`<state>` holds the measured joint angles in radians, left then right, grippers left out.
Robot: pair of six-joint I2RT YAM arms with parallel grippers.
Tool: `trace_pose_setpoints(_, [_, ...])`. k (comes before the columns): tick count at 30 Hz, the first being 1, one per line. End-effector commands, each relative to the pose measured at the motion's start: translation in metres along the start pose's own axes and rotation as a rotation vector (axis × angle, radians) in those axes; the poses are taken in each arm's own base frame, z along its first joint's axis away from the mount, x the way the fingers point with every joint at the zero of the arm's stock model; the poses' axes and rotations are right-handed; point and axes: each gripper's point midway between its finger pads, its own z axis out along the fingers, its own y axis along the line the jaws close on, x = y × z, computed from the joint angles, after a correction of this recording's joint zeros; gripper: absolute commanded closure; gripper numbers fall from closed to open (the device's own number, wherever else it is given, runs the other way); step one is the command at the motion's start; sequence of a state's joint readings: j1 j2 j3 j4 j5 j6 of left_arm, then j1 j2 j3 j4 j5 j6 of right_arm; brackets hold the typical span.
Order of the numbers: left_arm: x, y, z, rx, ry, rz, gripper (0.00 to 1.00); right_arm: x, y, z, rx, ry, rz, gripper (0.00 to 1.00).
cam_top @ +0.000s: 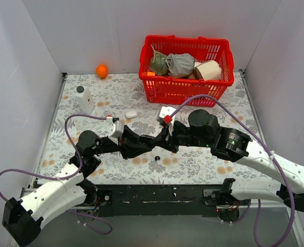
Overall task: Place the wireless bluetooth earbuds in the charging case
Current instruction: Place the earbud in the charging case.
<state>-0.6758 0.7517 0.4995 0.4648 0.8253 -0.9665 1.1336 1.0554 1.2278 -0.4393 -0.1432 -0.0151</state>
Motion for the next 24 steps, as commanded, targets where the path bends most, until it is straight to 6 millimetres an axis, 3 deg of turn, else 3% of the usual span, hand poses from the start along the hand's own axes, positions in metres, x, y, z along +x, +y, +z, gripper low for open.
trace_pose_setpoints(1, [-0.011, -0.010, -0.002, 0.032, -0.033, 0.040, 1.00, -0.024, -0.004, -0.006, 0.028, -0.070, -0.012, 0.92])
trace_pose_setpoints(9, [-0.014, -0.008, -0.002, 0.020, -0.042, 0.045, 1.00, -0.022, 0.001, -0.003, -0.003, -0.050, -0.018, 0.99])
trace_pose_setpoints(24, [-0.015, -0.013, 0.001, 0.055, -0.033, 0.009, 1.00, -0.010, 0.016, -0.003, -0.060, 0.051, -0.173, 0.99])
